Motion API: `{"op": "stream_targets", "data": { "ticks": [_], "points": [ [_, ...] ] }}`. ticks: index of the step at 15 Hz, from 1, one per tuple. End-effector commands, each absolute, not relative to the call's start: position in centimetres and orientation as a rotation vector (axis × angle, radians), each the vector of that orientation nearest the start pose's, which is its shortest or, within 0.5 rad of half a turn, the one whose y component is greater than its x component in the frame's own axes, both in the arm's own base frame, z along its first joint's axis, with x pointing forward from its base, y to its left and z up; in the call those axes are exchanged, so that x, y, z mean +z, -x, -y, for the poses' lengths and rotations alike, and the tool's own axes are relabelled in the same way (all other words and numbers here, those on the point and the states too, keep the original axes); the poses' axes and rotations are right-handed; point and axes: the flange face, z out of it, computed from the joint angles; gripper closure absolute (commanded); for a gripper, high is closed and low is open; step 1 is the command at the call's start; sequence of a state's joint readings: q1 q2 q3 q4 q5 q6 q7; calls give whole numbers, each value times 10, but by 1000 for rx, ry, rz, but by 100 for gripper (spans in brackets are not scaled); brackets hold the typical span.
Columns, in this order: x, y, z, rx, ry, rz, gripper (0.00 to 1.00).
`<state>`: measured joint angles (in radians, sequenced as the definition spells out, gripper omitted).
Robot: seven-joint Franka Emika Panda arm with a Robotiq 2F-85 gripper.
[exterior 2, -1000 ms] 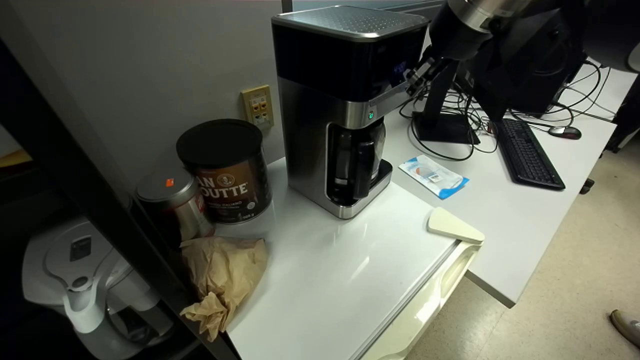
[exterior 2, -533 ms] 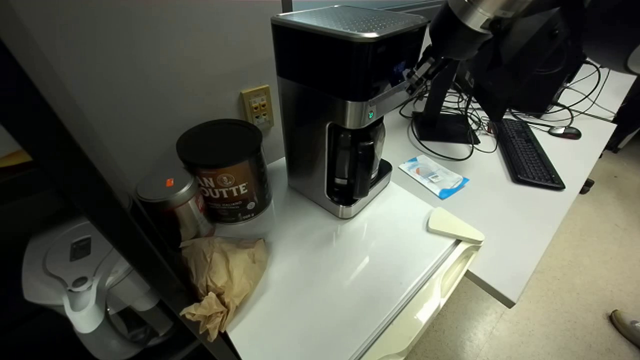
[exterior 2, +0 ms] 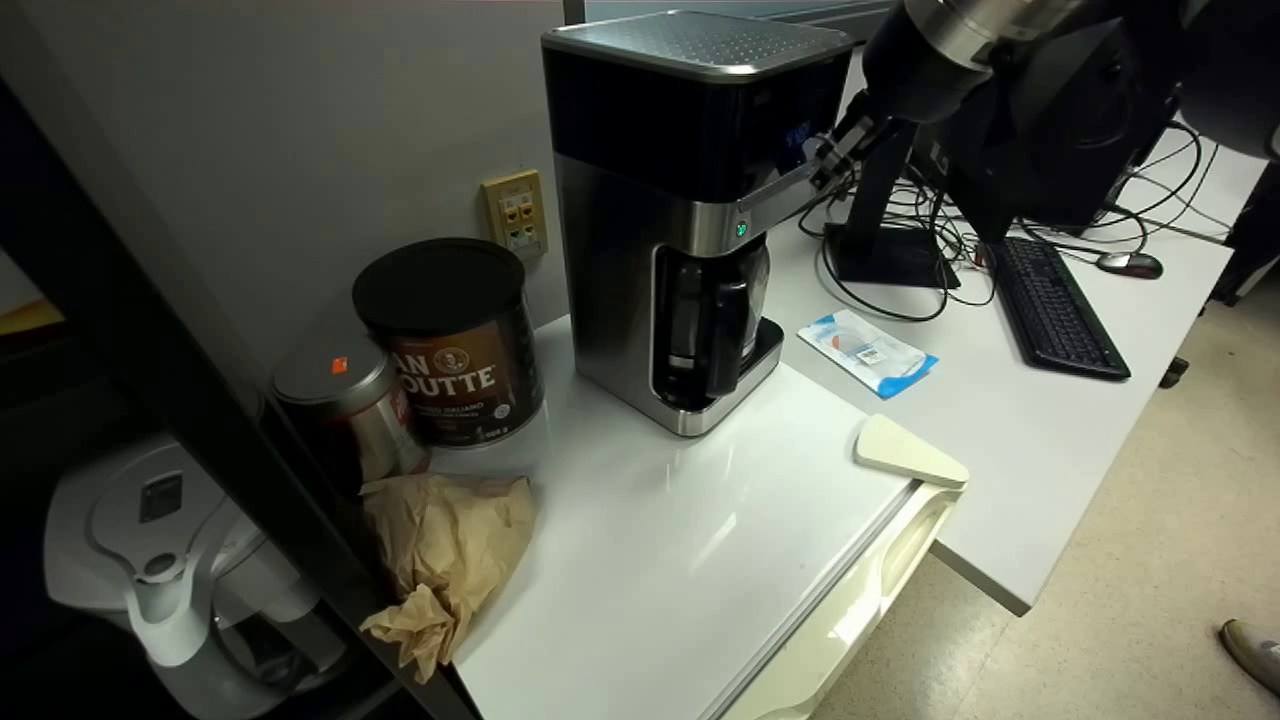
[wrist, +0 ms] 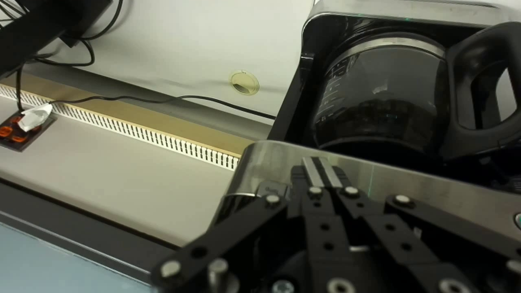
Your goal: Press a button on the coffeemaker.
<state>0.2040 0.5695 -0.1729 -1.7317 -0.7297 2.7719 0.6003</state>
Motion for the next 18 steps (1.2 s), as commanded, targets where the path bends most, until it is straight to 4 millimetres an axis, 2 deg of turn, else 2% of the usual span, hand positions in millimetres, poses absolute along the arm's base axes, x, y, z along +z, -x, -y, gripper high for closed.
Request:
{"op": "stream_targets", "data": {
  "ticks": [1,6,9,14,18],
  "points": [
    [314,-693,-71,-1041,3294,251,98],
    [313,-657,-73,-833,3306,264,100],
    [315,-636,-74,-778,3293,312,99],
    [323,-608,-73,-802,3263,371,99],
    [329,-594,-72,-821,3243,371,99]
  ]
}}
